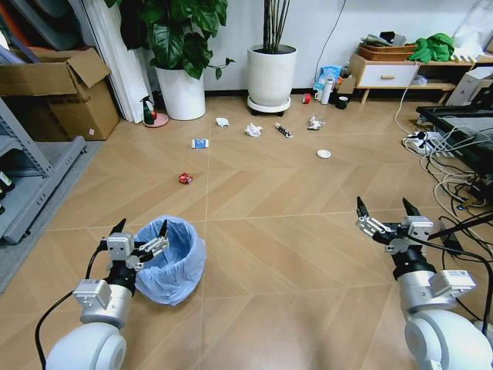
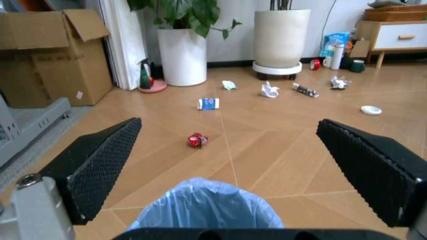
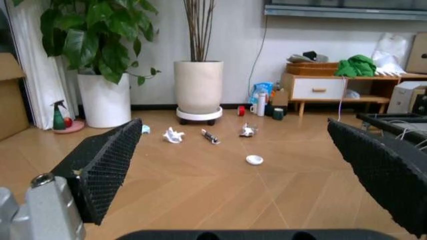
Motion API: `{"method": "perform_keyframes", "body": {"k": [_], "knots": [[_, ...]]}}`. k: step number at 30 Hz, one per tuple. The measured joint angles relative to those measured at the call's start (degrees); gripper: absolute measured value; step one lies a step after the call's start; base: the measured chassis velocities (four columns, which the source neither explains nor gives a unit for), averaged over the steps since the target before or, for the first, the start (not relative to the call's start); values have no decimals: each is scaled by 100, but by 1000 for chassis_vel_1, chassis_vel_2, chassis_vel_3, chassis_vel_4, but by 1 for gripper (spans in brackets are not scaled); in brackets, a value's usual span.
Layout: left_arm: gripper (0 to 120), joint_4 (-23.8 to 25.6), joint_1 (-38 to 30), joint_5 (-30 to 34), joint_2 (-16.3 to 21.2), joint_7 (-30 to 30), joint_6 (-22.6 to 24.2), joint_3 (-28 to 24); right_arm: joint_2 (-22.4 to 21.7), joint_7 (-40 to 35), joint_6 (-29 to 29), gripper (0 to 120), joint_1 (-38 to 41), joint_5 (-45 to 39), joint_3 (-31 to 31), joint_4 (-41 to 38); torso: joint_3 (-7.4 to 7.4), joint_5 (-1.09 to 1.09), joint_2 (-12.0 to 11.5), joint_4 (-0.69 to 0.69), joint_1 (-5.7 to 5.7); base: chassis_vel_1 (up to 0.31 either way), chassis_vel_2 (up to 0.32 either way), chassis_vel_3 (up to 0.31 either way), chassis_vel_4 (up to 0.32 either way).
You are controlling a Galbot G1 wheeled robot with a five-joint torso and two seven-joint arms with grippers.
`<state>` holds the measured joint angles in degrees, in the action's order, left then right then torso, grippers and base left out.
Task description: Pick up the trash bin and place the garbage on the floor into it.
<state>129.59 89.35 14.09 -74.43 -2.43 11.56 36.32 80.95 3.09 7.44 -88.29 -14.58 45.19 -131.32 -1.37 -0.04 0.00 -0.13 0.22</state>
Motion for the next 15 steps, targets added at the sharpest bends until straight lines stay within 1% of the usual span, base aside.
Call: {"method": "perform_keyframes", "body": {"k": [10, 15], "knots": [[100, -16, -82, 249, 119, -87, 140, -15, -3, -9, 0, 100, 7, -14, 6, 13, 0, 0, 0, 0, 0, 0, 0, 0, 0], [100, -17, -173, 431, 262, -169, 271, -15, -4, -20, 1, 100, 42, -17, -8, 40, 0, 0, 0, 0, 0, 0, 0, 0, 0]]}}
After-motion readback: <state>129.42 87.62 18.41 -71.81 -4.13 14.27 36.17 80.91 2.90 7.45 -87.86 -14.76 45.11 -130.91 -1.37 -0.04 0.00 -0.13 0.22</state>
